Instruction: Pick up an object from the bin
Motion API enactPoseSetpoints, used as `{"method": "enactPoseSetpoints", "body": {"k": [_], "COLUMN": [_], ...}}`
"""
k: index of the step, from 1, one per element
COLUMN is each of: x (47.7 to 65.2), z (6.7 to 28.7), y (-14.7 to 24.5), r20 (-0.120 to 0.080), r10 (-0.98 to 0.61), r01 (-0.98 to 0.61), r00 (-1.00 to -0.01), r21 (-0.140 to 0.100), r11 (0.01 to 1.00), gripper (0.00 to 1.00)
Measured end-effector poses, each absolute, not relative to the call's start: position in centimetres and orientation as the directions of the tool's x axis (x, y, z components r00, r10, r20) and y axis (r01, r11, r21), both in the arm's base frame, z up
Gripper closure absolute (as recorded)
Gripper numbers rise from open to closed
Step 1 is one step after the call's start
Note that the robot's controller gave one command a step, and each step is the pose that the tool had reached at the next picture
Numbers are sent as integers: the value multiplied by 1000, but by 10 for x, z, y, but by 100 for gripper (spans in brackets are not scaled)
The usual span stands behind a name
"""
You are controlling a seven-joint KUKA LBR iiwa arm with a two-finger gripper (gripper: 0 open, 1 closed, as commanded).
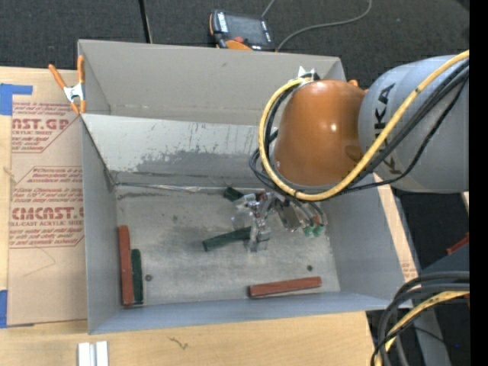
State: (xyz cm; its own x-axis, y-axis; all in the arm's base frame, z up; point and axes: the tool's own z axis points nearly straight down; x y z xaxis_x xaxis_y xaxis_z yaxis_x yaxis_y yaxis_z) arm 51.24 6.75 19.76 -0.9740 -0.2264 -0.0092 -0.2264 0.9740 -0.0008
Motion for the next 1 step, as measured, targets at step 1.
{"method": "enactPoseSetpoints", "body": {"k": [1], "x": [584], "z": [296], "y": [27], "r20": [-7], "r10": [-580], "r01": [-580], "r00": [-815], "r21": [-4], "r11": [815], "gripper": [100]}}
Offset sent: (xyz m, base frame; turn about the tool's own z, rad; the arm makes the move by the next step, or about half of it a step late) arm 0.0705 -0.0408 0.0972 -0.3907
